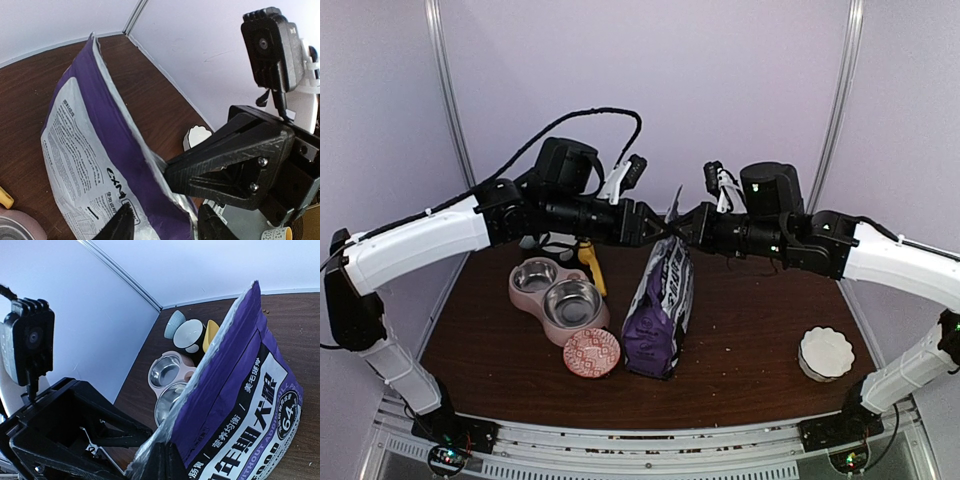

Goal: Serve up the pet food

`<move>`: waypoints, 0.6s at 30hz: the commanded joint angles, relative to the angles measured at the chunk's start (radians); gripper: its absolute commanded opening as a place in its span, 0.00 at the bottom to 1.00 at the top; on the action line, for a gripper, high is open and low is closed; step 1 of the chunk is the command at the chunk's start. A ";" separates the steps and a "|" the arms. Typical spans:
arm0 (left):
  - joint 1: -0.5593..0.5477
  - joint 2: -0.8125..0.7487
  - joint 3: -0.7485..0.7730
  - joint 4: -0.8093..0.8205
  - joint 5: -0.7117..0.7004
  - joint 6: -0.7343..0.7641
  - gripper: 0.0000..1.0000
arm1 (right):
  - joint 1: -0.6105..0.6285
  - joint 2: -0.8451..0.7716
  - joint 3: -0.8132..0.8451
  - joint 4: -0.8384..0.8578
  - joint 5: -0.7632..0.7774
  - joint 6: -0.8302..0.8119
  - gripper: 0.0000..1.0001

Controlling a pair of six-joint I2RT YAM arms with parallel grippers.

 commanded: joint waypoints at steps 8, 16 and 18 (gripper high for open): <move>0.003 0.047 0.038 -0.020 0.021 0.011 0.47 | 0.034 -0.007 0.039 -0.063 -0.025 -0.071 0.00; 0.003 0.076 0.058 -0.017 0.059 0.013 0.32 | 0.043 -0.002 0.069 -0.127 -0.058 -0.183 0.00; 0.003 0.076 0.060 -0.012 0.057 0.013 0.23 | 0.046 0.002 0.073 -0.133 -0.064 -0.194 0.00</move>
